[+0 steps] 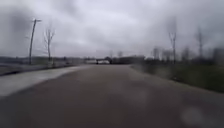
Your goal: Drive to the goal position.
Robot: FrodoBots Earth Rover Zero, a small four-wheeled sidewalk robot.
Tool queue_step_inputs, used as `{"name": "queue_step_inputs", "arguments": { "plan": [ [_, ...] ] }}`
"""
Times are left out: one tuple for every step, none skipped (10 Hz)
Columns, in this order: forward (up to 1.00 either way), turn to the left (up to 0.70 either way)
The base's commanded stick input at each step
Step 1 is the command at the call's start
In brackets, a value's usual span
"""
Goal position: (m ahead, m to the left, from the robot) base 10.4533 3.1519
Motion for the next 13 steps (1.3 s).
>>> {"name": "queue_step_inputs", "arguments": {
  "plan": [
    [1.0, -0.01],
    [1.0, -0.01],
    [1.0, -0.01],
    [1.0, -0.01],
    [1.0, -0.01],
    [1.0, -0.01],
    [1.0, -0.12],
    [1.0, -0.34],
    [1.0, -0.36],
    [1.0, -0.14],
    [1.0, -0.01],
    [1.0, -0.01],
    [1.0, -0.01]
  ]
}}
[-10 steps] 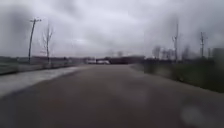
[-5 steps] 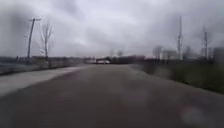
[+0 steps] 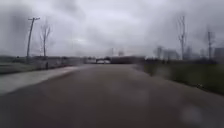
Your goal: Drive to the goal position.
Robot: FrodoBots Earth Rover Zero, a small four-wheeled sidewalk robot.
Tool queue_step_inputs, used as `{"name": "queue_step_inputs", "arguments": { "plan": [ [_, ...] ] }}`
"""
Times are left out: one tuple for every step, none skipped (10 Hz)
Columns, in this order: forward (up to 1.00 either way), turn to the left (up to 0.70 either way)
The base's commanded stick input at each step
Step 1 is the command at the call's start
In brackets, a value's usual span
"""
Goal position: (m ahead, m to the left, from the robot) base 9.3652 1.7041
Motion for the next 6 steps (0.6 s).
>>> {"name": "queue_step_inputs", "arguments": {
  "plan": [
    [1.0, -0.41],
    [1.0, -0.41],
    [1.0, -0.3],
    [1.0, -0.01],
    [1.0, -0.01],
    [1.0, -0.01]
  ]
}}
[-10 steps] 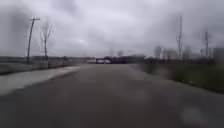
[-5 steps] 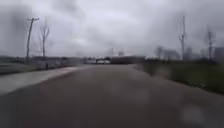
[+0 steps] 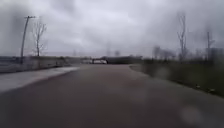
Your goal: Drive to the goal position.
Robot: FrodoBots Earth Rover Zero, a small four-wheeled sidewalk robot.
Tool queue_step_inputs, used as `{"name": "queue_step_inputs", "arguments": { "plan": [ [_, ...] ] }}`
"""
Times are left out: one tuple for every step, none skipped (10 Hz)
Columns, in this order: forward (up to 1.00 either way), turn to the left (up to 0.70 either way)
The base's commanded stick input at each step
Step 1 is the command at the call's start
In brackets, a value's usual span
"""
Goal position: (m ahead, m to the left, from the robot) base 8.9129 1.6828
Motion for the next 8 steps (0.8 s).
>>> {"name": "queue_step_inputs", "arguments": {
  "plan": [
    [1.0, -0.01],
    [1.0, -0.01],
    [1.0, -0.01],
    [1.0, -0.01],
    [1.0, -0.01],
    [1.0, -0.01],
    [1.0, -0.01],
    [1.0, -0.01]
  ]
}}
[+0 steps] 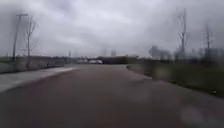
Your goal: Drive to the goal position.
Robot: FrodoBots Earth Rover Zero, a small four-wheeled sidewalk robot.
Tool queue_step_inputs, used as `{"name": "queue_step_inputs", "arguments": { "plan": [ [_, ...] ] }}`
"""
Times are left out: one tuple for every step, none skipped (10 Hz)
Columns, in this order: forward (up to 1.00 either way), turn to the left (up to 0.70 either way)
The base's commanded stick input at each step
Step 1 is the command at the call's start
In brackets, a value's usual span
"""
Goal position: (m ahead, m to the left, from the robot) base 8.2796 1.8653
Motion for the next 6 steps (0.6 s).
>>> {"name": "queue_step_inputs", "arguments": {
  "plan": [
    [1.0, -0.01],
    [1.0, -0.01],
    [1.0, -0.01],
    [1.0, -0.01],
    [1.0, -0.01],
    [1.0, -0.01]
  ]
}}
